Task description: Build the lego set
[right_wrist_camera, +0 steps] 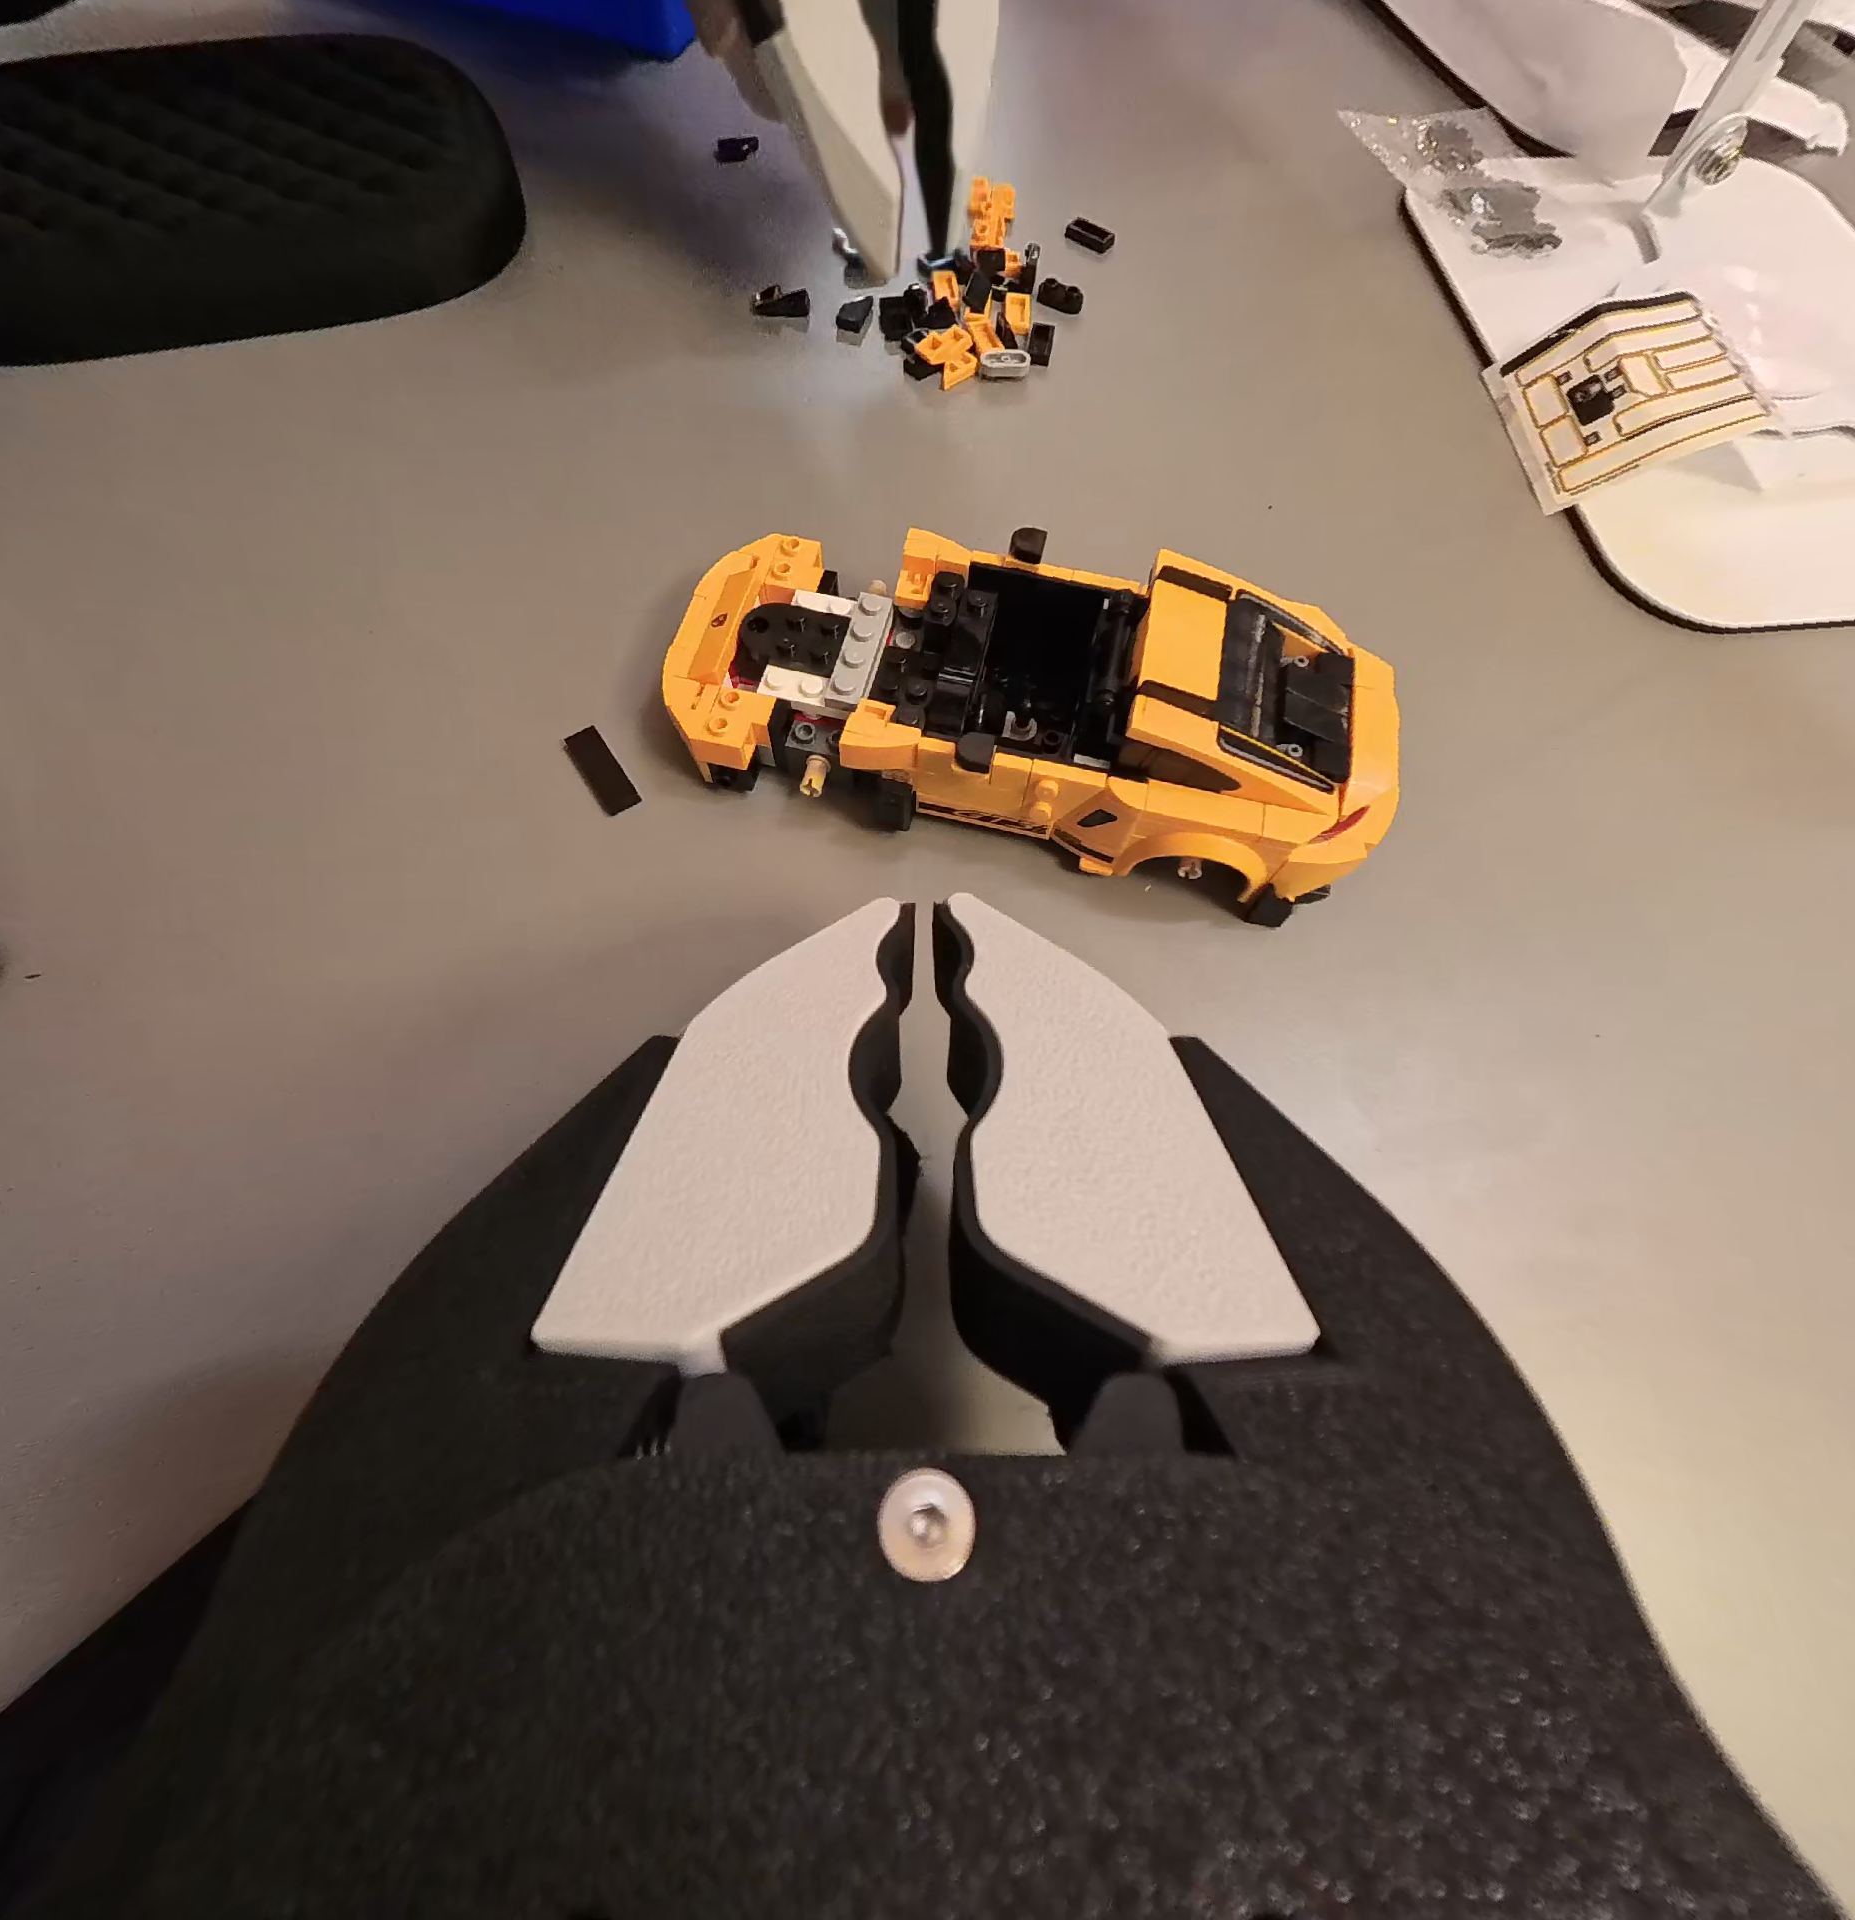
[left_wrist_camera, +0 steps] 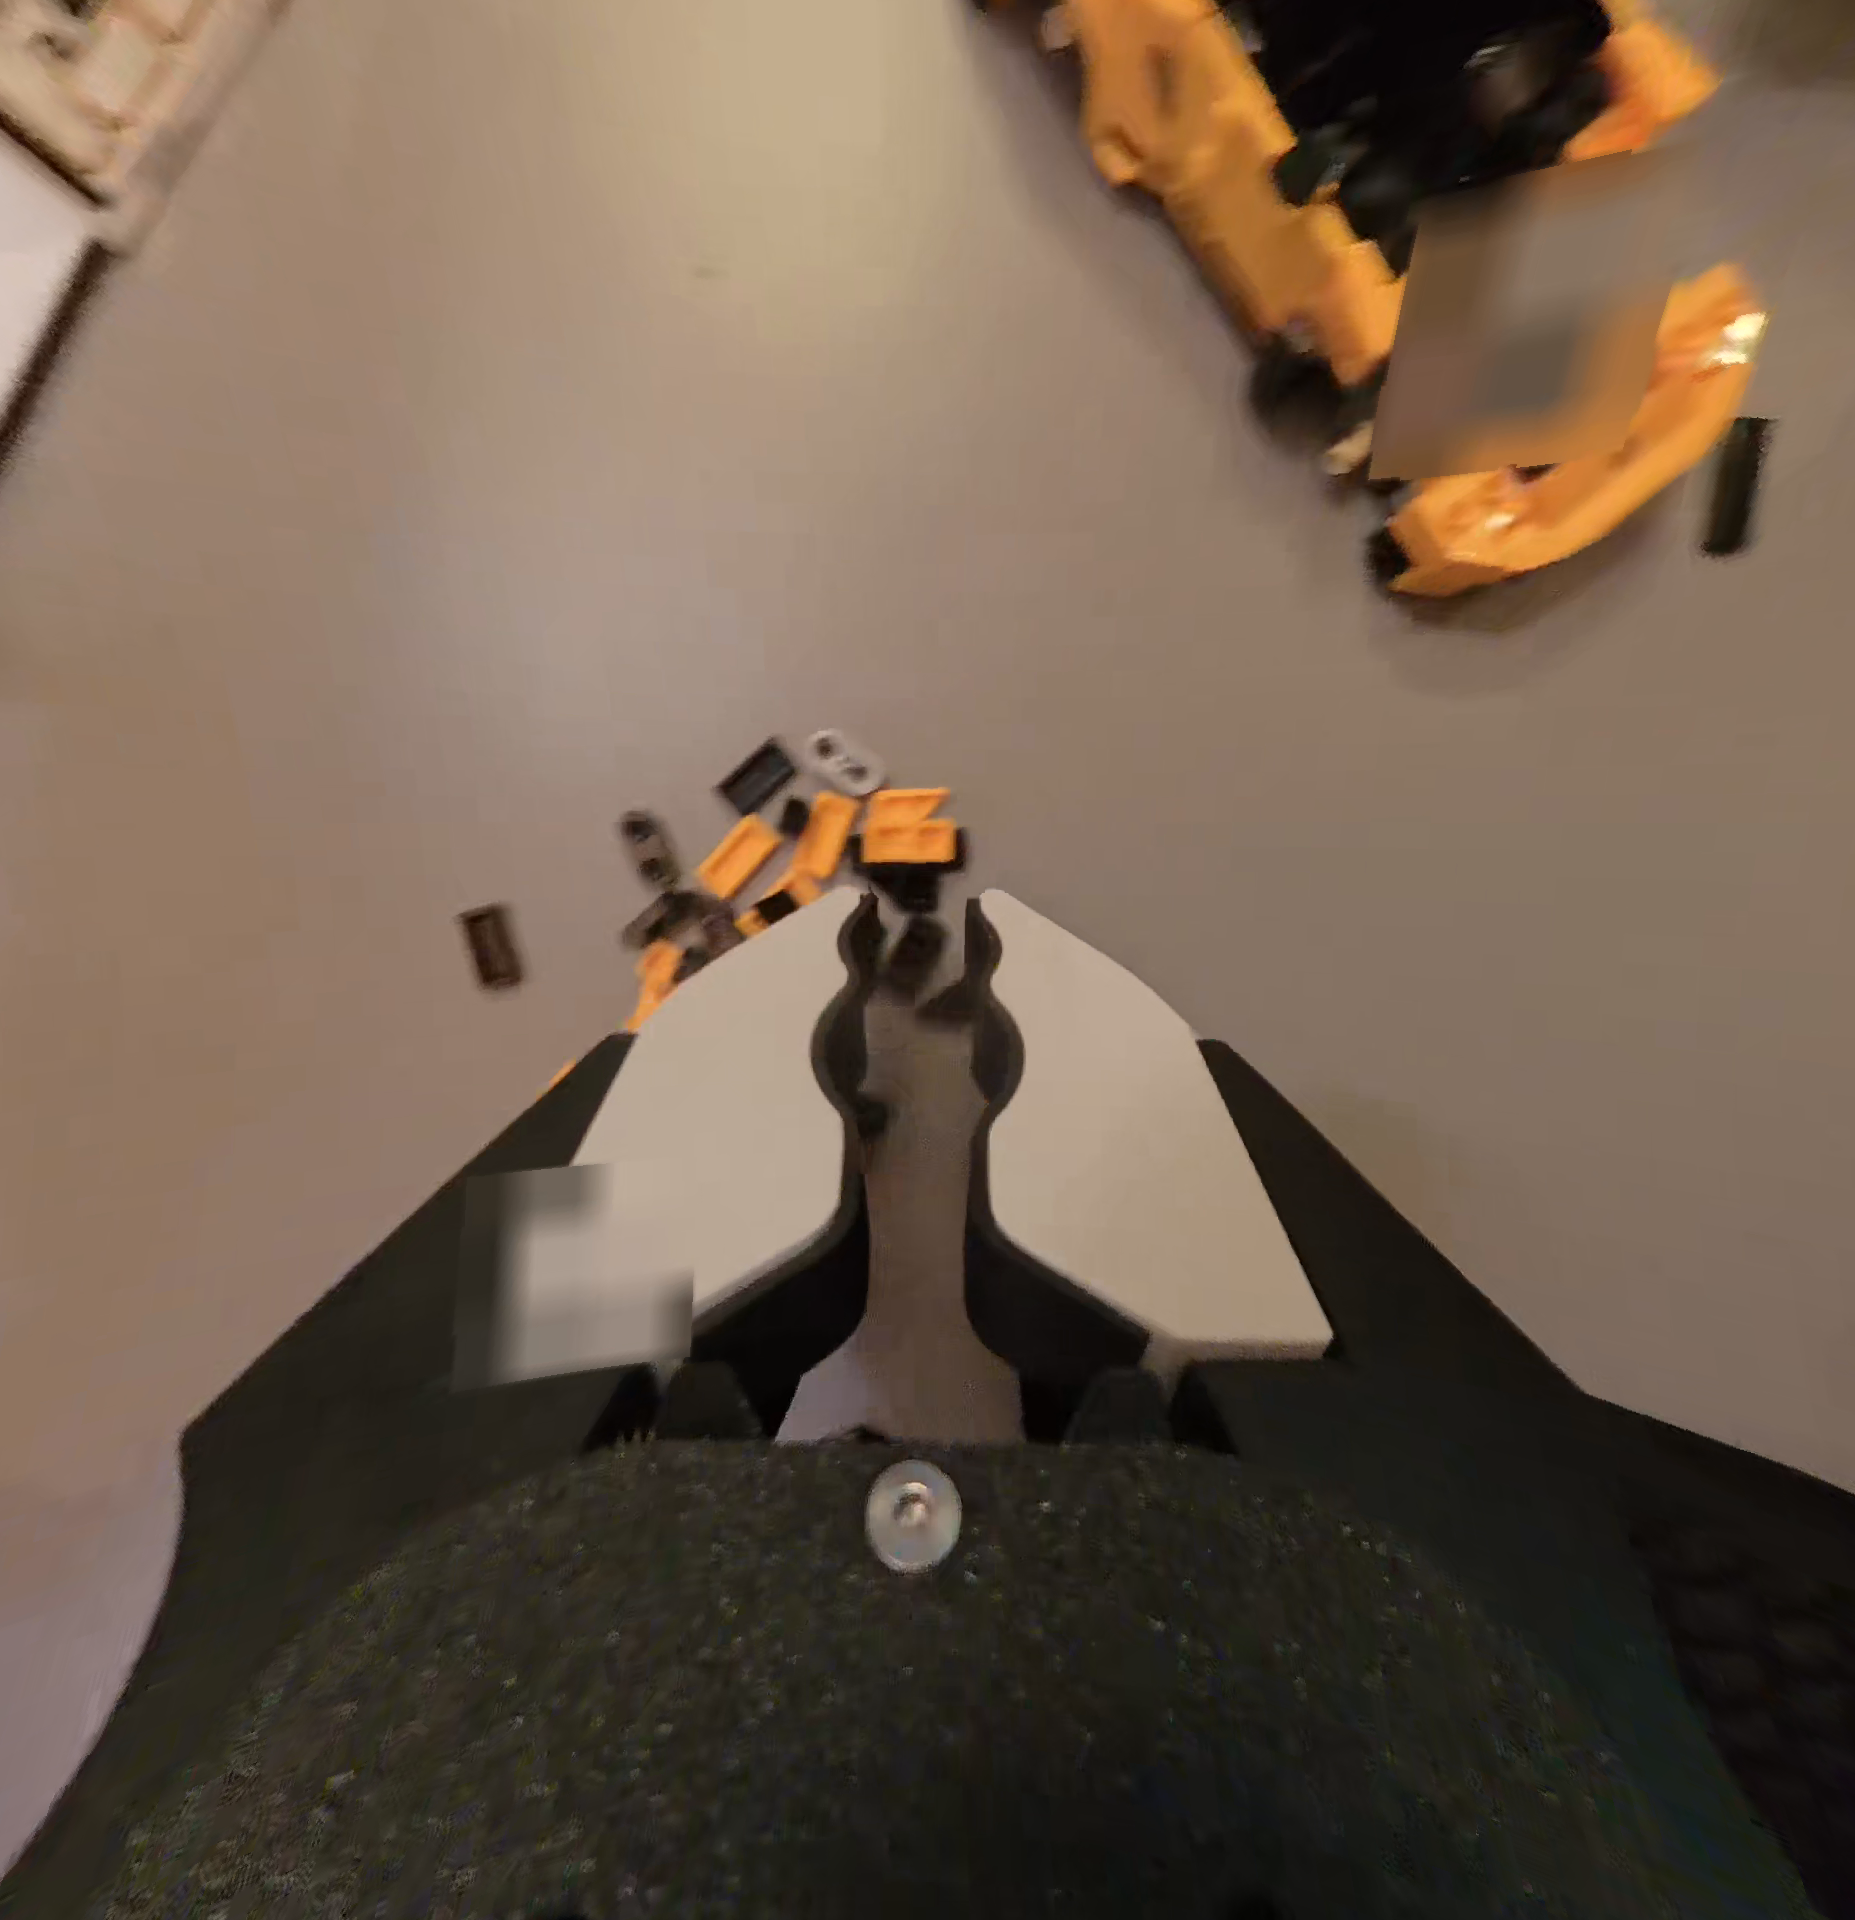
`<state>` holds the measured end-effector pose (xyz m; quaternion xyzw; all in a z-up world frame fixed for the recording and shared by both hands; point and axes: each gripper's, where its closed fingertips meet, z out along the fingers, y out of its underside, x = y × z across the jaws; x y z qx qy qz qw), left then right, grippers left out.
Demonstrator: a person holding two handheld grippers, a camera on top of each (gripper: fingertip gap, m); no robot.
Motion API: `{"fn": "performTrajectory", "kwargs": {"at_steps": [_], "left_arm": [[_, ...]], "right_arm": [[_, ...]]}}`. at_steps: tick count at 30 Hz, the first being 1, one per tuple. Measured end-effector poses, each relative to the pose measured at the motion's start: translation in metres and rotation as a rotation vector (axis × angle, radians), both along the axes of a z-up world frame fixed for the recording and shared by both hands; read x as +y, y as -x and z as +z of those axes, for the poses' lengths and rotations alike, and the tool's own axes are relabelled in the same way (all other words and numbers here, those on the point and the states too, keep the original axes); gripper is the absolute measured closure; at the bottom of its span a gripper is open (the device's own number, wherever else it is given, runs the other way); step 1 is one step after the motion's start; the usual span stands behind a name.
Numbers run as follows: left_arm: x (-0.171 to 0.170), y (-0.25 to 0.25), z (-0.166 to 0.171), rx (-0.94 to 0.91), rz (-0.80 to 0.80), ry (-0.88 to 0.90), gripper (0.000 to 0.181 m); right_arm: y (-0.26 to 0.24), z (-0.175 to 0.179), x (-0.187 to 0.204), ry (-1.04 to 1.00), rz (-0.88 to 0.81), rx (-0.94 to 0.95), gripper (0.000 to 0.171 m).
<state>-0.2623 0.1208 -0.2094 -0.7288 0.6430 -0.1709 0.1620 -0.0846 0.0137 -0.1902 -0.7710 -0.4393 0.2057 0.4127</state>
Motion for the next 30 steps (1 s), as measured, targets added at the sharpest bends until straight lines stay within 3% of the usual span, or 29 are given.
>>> {"fn": "performTrajectory", "kwargs": {"at_steps": [7,11,18,21,25,30], "left_arm": [[0.0,-0.009,-0.015,0.045,-0.026,-0.023,0.168],[-0.002,-0.017,-0.013,0.007,-0.078,-0.05,0.153],[0.007,-0.001,-0.017,0.089,-0.023,-0.088,0.166],[0.012,0.003,-0.016,0.108,0.003,-0.104,0.181],[0.017,0.015,-0.007,0.134,0.041,-0.107,0.181],[0.009,-0.004,-0.01,0.06,0.046,-0.045,0.164]], "right_arm": [[0.0,0.001,0.0,-0.003,-0.001,0.005,0.169],[-0.001,0.001,0.0,-0.002,-0.004,0.009,0.169],[-0.001,0.001,0.0,0.0,-0.003,0.011,0.169],[-0.001,0.002,0.0,-0.005,-0.005,0.013,0.169],[-0.001,0.002,0.0,-0.006,-0.005,0.015,0.169],[-0.001,0.002,0.0,-0.004,-0.003,0.017,0.169]]}}
